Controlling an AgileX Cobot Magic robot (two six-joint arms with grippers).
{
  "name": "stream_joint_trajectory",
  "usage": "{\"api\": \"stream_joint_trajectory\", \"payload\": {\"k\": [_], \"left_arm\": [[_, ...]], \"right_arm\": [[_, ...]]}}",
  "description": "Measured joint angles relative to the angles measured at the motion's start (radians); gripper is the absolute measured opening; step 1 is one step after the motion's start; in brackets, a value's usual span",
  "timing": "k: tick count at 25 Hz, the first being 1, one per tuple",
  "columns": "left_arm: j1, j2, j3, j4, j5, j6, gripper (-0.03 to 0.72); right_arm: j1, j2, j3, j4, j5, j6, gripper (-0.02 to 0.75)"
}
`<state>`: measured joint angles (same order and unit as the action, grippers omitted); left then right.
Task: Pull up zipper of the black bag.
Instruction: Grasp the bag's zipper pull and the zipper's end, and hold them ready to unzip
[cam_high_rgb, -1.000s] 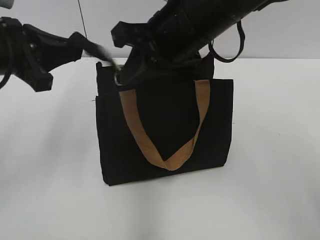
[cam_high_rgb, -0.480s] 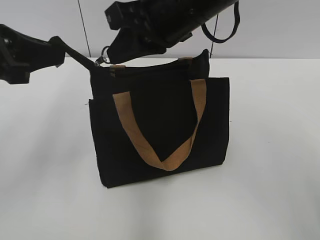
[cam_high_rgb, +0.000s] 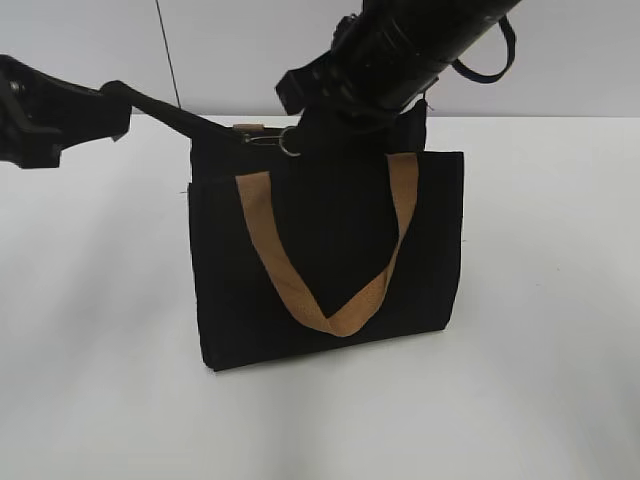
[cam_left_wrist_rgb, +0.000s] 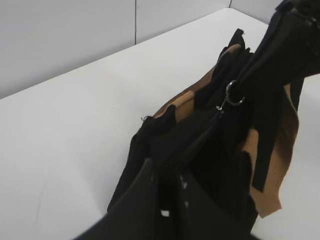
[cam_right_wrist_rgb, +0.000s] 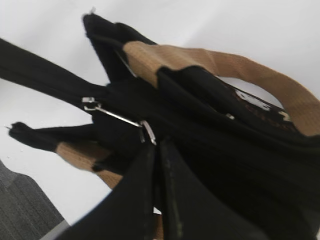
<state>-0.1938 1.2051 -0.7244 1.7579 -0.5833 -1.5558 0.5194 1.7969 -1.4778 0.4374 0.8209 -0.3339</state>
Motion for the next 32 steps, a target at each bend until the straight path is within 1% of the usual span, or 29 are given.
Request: {"api": "stream_joint_trajectory", "payload": {"k": [3, 7, 10, 17, 19, 23, 25, 27, 28, 30, 31, 32], "left_arm": [[0.001, 0.018, 0.000, 0.001, -0.002, 0.000, 0.019], [0.006, 0.038, 0.000, -0.001, 0.008, -0.001, 0.019], [0.007, 0.058, 0.000, -0.003, 0.013, -0.002, 0.019], [0.007, 0.082, 0.000, -0.003, 0.046, -0.002, 0.019], [0.007, 0.099, 0.000, -0.004, 0.053, -0.002, 0.019], [0.007, 0.137, 0.000, -0.005, 0.059, -0.002, 0.019], [0.007, 0.147, 0.000, -0.005, 0.065, -0.002, 0.025], [0.007, 0.149, 0.000, -0.005, 0.083, -0.002, 0.080], [0.007, 0.149, 0.000, -0.005, 0.092, -0.002, 0.148], [0.008, 0.149, 0.000, -0.005, 0.113, -0.015, 0.344], [0.008, 0.149, 0.000, -0.005, 0.133, -0.031, 0.418], [0.008, 0.149, 0.000, -0.005, 0.149, -0.054, 0.480]], "right_arm": [[-0.031, 0.000, 0.000, -0.017, 0.037, -0.002, -0.015], [-0.092, 0.000, 0.000, -0.088, 0.087, -0.005, -0.015], [-0.119, -0.004, -0.001, -0.147, 0.127, -0.005, -0.015], [-0.145, -0.034, -0.002, -0.316, 0.170, -0.005, -0.015], [-0.145, -0.040, -0.002, -0.340, 0.181, -0.005, -0.015], [-0.145, -0.042, -0.002, -0.352, 0.188, -0.005, -0.013], [-0.145, -0.044, -0.002, -0.350, 0.189, -0.005, 0.010], [-0.148, -0.050, -0.002, -0.342, 0.193, -0.010, 0.094], [-0.150, -0.053, -0.002, -0.329, 0.196, -0.022, 0.178], [-0.151, -0.060, -0.002, -0.298, 0.197, -0.051, 0.372], [-0.151, -0.068, -0.002, -0.289, 0.196, -0.064, 0.474], [-0.151, -0.078, -0.001, -0.284, 0.196, -0.071, 0.552]]}}
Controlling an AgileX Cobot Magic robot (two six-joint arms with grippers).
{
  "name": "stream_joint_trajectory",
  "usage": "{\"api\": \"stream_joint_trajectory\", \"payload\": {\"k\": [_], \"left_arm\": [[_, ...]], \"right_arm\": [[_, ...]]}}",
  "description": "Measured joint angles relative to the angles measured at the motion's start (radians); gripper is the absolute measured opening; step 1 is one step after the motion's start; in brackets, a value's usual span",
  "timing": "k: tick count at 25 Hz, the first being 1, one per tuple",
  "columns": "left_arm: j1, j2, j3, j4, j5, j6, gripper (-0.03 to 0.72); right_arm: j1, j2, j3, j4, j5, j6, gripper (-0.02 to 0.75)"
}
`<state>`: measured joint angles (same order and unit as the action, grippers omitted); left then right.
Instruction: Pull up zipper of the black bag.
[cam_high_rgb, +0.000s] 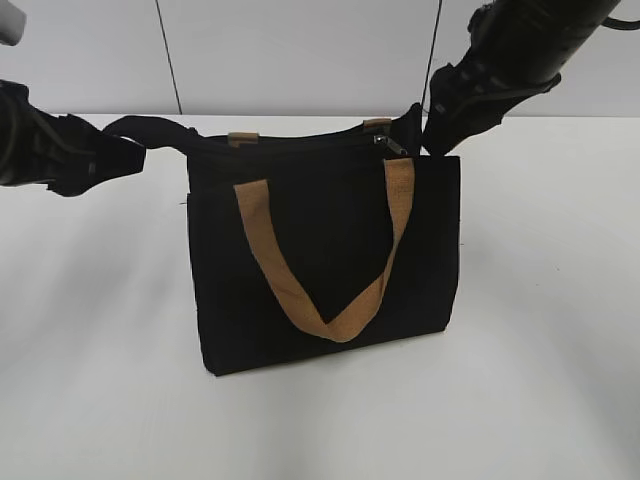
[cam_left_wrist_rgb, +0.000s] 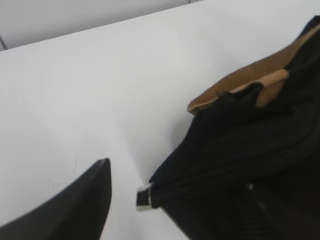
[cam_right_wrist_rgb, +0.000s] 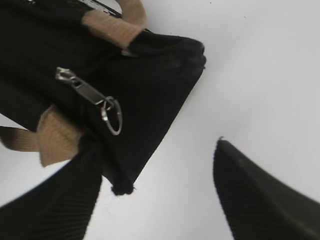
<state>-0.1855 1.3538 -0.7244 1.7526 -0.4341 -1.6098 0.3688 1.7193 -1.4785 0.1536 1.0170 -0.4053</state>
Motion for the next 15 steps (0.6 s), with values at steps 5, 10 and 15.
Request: {"api": "stream_joint_trajectory", "payload": {"k": [5, 10, 15], "left_arm": [[-0.053, 0.000, 0.000, -0.001, 0.107, -0.056, 0.477], [-0.207, 0.000, 0.000, -0.002, 0.323, -0.080, 0.462], [-0.372, 0.001, 0.000, -0.064, 0.528, -0.073, 0.461]], "right_arm": [[0.000, -0.072, 0.000, 0.010, 0.004, -0.009, 0.614], [0.000, -0.168, 0.001, 0.025, 0.069, -0.007, 0.597], [0.000, -0.301, 0.109, 0.030, 0.092, 0.019, 0.596]]}}
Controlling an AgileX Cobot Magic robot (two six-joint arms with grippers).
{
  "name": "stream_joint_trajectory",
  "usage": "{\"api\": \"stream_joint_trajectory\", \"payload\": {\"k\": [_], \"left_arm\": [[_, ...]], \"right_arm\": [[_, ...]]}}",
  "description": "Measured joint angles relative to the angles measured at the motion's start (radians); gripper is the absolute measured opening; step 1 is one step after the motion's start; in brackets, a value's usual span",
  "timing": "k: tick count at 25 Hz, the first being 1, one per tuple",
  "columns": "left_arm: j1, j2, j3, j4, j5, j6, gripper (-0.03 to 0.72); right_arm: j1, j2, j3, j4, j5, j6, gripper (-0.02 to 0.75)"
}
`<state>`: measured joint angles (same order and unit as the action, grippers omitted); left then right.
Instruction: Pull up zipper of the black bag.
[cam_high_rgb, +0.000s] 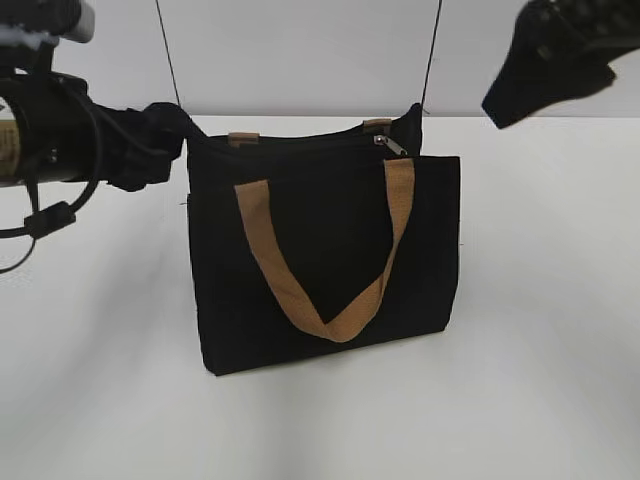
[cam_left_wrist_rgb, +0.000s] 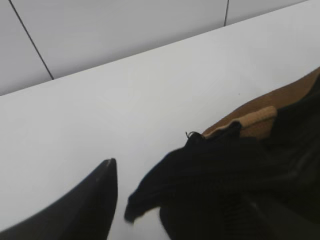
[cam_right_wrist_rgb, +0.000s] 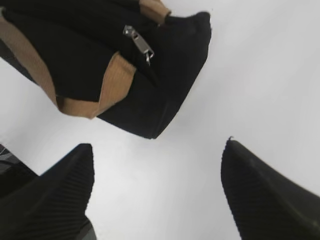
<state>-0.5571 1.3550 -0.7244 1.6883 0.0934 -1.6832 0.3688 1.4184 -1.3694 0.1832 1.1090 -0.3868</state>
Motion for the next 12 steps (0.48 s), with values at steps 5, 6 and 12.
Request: {"api": "stream_joint_trajectory", "payload": {"k": [5, 6, 12], "left_arm": [[-0.145, 0.000, -0.012, -0.453, 0.347, 0.441, 0.461], [-0.156, 0.000, -0.021, -0.606, 0.400, 0.552, 0.461], [-0.182, -0.088, -0.079, -1.358, 0.588, 1.254, 0.461]], "right_arm": [[0.000, -0.192, 0.225, 0.007, -0.035, 0.018, 0.596], [0.000, -0.233, 0.266, 0.012, -0.047, 0.018, 0.596], [0.000, -0.451, 0.428, 0.025, -0.062, 0.019, 0.596]]}}
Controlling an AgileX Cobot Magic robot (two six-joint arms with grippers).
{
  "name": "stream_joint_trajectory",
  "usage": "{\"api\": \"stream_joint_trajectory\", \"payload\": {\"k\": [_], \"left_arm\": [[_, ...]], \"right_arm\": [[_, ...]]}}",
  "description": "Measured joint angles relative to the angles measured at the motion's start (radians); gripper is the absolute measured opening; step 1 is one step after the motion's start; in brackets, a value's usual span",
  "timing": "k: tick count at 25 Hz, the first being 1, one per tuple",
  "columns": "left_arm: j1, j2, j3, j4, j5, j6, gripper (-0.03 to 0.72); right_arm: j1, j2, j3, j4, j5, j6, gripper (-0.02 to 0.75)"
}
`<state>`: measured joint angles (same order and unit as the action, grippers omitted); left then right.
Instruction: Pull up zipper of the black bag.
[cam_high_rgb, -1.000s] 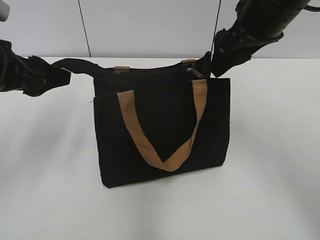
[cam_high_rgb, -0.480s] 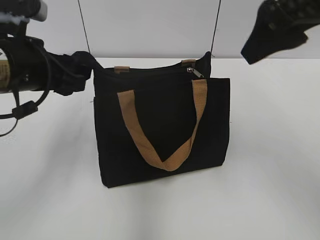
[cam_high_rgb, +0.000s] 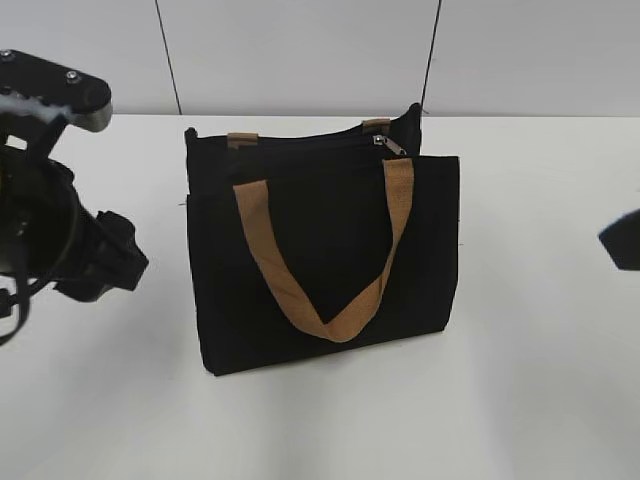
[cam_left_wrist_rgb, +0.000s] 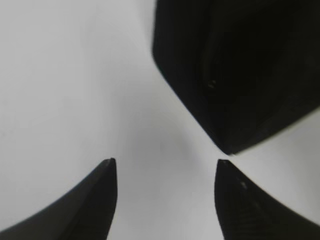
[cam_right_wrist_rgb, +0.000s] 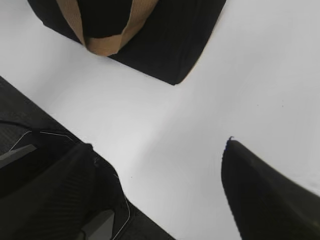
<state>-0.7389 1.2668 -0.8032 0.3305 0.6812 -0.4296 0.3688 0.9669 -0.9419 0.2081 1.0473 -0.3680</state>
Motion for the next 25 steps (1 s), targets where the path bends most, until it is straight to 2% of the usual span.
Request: {"api": "stream_joint_trajectory", "payload": {"k": [2, 5, 10, 17, 21, 25], "left_arm": [[-0.016, -0.080, -0.007, -0.115, 0.065, 0.109, 0.465], [-0.036, -0.232, -0.009, -0.172, 0.201, 0.169, 0.483], [-0.040, -0.593, 0.071, -0.176, 0.365, 0.191, 0.491], [-0.041, -1.043, 0.246, -0.177, 0.390, 0.280, 0.490], [-0.041, -1.162, 0.262, -0.179, 0.389, 0.290, 0.490], [-0.041, -1.173, 0.263, -0.180, 0.387, 0.292, 0.489]], "right_arm": [[0.000, -0.076, 0.042, 0.000, 0.024, 0.000, 0.596], [0.000, -0.226, 0.124, 0.000, 0.062, 0.025, 0.596], [0.000, -0.444, 0.270, -0.029, 0.113, 0.085, 0.596], [0.000, -0.637, 0.417, -0.041, 0.116, 0.105, 0.596], [0.000, -0.655, 0.453, -0.045, 0.086, 0.107, 0.596], [0.000, -0.655, 0.471, -0.055, 0.059, 0.107, 0.596]]}}
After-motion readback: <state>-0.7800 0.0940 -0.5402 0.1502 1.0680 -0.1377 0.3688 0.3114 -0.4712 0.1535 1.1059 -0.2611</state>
